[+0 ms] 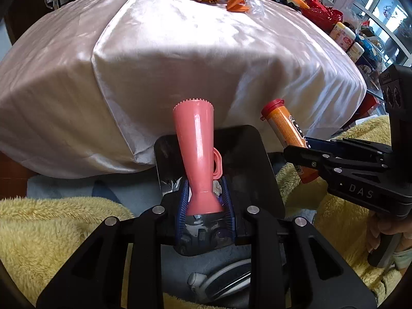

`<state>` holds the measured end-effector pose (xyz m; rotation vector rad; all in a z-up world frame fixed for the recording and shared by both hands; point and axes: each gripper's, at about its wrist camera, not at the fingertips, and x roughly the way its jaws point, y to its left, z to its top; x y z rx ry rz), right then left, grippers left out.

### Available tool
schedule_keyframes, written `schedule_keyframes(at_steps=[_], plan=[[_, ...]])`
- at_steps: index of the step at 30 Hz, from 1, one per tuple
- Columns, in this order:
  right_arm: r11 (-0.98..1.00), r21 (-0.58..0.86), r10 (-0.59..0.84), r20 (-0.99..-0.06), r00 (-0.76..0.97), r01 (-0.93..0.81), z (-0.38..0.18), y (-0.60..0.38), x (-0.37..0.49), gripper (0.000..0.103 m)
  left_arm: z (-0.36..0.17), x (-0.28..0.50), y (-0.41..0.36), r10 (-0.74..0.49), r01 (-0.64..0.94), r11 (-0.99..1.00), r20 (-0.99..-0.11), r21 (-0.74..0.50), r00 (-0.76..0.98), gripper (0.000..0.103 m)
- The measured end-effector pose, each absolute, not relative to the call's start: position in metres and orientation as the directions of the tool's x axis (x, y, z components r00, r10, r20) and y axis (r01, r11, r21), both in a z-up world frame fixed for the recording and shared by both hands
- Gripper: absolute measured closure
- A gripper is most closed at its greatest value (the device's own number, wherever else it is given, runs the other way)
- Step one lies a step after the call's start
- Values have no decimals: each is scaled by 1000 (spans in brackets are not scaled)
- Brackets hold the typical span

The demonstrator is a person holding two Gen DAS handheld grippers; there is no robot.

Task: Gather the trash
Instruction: 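Lower both tools to the bin and release the cup and tube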

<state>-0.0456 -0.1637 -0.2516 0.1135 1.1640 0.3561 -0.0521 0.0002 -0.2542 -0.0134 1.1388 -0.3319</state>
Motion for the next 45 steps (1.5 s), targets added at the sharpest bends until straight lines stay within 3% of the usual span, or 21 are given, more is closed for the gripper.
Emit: schedule_keyframes(at_steps=[15,16,19,24,28,33,45], plan=[[929,332,368,-882,295,-165,-274,-167,-37,71,-282,-44,-4,-279,249,946,-915,-209,290,77],[929,333,367,-883,294,-159,-274,-167,-37,71,-283,-43,-3,-274,250,946,-917,-204,290,76],[931,337,365,-884,294,-141,-275,-171,-36,70,-281,-42,-6,-260,251,949,-921,-189,291,60],[931,347,365,-875,317,-116,-270,-179,-34,45,-277,-41,-8,-249,244,953,-920,-178,302,35],[932,348,361,-866,346,-102,-262,-186,-29,22,-270,-37,-8,-256,246,952,-914,-182,315,23],[937,337,346,-853,391,-94,-244,-200,-15,12,-253,-26,-9,-236,250,956,-904,-151,357,13],[947,314,297,-787,541,-63,-183,-238,44,10,-207,30,-13,-225,251,961,-864,-120,450,12]])
